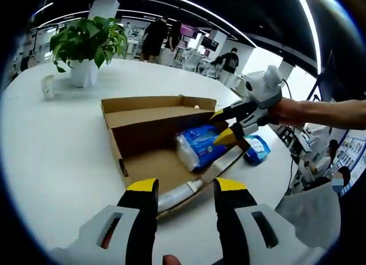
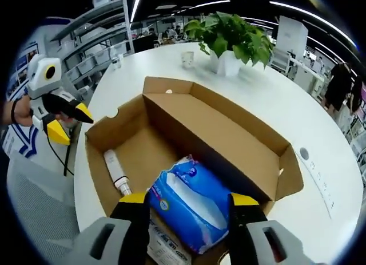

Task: Operate the shoe box by opening the lid, removing the specified soft item, and placing it in the target area until the item is outside and the box remains undamaged.

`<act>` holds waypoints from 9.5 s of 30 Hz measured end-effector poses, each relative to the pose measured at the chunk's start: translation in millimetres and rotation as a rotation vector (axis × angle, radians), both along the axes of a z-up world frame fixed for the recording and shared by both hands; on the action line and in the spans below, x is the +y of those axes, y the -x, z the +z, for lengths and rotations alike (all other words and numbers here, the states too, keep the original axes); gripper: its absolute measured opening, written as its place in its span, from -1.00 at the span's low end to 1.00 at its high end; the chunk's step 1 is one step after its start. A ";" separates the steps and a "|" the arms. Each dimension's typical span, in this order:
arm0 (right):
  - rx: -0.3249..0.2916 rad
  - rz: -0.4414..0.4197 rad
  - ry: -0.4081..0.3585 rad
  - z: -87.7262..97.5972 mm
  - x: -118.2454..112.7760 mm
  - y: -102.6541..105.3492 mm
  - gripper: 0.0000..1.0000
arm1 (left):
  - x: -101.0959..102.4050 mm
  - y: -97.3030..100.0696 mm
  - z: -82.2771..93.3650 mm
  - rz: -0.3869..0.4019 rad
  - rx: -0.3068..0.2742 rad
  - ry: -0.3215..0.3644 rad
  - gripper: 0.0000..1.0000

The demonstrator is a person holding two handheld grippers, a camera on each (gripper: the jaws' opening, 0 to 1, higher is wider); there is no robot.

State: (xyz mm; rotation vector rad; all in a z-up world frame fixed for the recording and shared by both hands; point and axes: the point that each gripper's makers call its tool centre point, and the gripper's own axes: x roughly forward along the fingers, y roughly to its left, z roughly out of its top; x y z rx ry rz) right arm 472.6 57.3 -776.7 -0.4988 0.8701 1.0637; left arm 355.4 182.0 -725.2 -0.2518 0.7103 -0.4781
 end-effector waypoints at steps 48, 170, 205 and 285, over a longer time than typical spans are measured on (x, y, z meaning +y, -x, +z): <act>-0.019 0.312 0.299 -81.3 9.3 -11.5 0.28 | 19.4 11.1 -14.3 0.038 0.036 0.033 -0.15; -0.231 0.033 0.276 35.5 -218.2 52.8 -0.24 | -141.4 3.6 28.5 -0.285 -0.030 0.063 -0.17; -0.120 -0.090 0.370 -4.7 -372.6 92.5 -0.24 | -203.9 4.4 23.8 -0.355 -0.007 0.043 -0.16; -0.107 0.101 0.541 -41.4 -402.1 49.2 0.00 | -164.0 6.7 13.0 -0.250 0.023 -0.011 -0.15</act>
